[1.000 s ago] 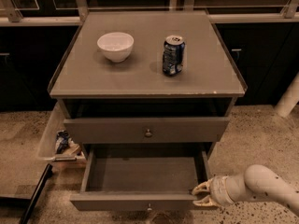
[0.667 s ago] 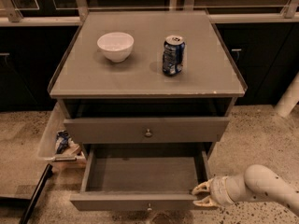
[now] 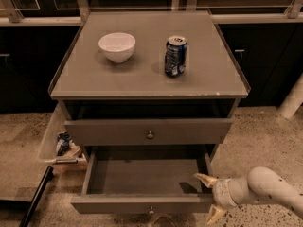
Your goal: Open middle drawer
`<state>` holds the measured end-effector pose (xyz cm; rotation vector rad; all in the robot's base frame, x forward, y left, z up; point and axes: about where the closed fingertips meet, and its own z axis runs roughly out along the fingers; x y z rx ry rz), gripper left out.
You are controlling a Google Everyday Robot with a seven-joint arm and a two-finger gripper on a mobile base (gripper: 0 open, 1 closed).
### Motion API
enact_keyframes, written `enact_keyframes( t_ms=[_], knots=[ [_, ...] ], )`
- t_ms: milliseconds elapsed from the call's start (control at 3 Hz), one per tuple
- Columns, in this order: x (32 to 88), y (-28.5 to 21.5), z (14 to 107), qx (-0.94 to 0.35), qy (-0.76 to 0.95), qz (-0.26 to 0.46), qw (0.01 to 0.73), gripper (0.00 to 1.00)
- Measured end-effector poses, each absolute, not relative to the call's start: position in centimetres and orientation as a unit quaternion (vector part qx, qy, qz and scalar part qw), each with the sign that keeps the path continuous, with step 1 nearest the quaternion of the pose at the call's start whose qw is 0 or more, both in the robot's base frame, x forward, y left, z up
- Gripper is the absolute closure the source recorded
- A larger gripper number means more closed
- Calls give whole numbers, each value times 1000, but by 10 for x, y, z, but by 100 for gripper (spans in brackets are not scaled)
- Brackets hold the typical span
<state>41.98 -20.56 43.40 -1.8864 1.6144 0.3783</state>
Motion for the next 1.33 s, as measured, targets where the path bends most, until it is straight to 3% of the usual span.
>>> enact_keyframes(
  t_ms=[667,1333],
  knots=[
    [419,-199,441,-725,599,146,307,0],
    [428,-203,529,-754,562,92,328,0]
  ],
)
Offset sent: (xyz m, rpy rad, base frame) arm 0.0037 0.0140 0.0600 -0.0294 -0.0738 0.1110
